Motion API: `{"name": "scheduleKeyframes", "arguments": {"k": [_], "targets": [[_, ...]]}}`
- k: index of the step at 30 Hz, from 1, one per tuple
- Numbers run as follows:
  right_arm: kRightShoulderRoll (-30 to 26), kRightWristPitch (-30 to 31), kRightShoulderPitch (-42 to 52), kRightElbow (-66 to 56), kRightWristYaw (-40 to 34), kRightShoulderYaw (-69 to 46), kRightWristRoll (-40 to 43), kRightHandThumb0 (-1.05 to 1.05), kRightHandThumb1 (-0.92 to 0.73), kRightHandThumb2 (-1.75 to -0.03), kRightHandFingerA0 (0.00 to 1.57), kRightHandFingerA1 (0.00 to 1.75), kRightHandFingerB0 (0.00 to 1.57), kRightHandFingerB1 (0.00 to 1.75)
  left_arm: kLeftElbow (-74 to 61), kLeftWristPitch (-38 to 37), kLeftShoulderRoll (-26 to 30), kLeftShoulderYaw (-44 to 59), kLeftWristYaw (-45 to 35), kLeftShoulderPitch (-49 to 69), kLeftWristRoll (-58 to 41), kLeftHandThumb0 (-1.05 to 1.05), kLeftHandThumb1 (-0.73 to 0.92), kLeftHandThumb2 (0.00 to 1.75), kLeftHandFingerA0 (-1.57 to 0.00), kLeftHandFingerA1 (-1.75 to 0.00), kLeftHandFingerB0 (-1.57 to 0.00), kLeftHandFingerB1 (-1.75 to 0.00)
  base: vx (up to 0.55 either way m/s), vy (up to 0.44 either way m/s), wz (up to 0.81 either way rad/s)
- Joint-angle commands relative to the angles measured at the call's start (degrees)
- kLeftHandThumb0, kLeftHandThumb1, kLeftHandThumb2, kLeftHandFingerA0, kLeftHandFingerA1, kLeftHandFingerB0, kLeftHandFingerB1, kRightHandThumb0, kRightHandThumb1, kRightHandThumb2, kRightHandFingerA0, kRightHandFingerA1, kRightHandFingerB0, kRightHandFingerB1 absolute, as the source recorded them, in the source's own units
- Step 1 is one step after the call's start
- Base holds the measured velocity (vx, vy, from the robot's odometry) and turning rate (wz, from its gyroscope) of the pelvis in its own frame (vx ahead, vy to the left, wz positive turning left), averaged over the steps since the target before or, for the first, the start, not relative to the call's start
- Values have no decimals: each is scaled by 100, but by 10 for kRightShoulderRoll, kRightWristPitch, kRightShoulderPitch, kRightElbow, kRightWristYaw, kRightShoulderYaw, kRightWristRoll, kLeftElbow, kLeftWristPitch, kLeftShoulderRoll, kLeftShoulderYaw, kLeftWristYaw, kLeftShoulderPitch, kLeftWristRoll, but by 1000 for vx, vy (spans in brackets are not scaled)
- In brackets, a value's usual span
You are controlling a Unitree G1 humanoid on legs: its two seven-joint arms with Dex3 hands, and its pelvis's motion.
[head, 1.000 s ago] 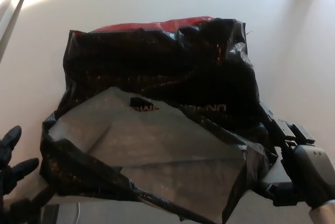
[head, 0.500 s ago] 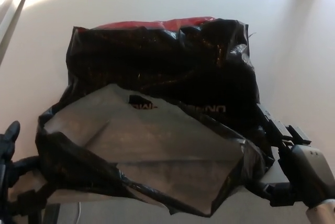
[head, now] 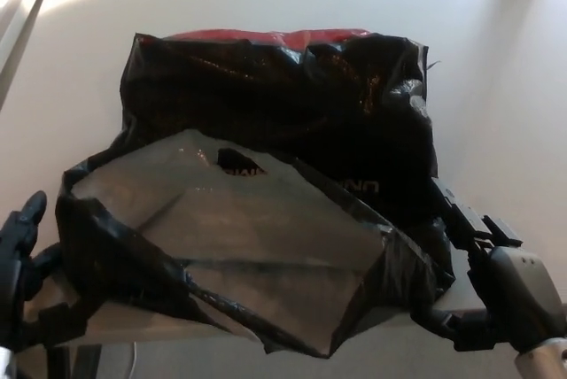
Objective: A plastic bag is kept infront of the robot in the middle of the desk and the robot uses both its hands to grab it from the top and lifts it up and then releases it.
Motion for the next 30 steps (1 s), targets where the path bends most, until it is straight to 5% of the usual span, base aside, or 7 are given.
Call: {"name": "scheduleKeyframes", "arguments": {"k": [1,19,22,23,24,25,30], "targets": [[2,23,4,-6,16,0,11,-61,-37,-68,15,51,0,0,-68,104,-12,-14,-71,23,-75,-37,40,68,-3,-22,-2,-24,0,0,0],[42,10,-82,38,-3,-9,32,-64,-39,-73,28,52,0,0,-222,357,-77,-32,-107,52,-238,-24,36,84,-23,-55,0,-47,0,0,0],[63,1,-97,43,12,-23,70,-56,-36,-75,59,72,50,57,-230,396,-81,-24,-96,49,-254,-29,51,56,-61,-47,-38,-33,0,0,0],[73,9,-99,36,16,-30,81,-66,-41,-77,74,118,76,93,-229,399,-79,-25,-99,49,-255,-30,54,56,-88,-175,-81,-71,0,0,0],[80,-2,-102,38,11,-34,89,-52,-37,-75,117,146,100,139,-227,402,-74,-25,-107,48,-259,-30,62,59,-91,-175,-70,-175,0,0,0],[87,-24,-105,43,6,-39,102,-40,-63,-59,96,175,71,175,-225,405,-67,-24,-120,46,-266,-28,68,63,-93,-175,-78,-175,0,0,0],[113,-36,-117,46,42,-69,164,-45,-67,-59,89,175,66,175,-222,422,-47,-20,-139,37,-276,-18,70,64,-91,-175,-75,-175,0,0,0]]}}
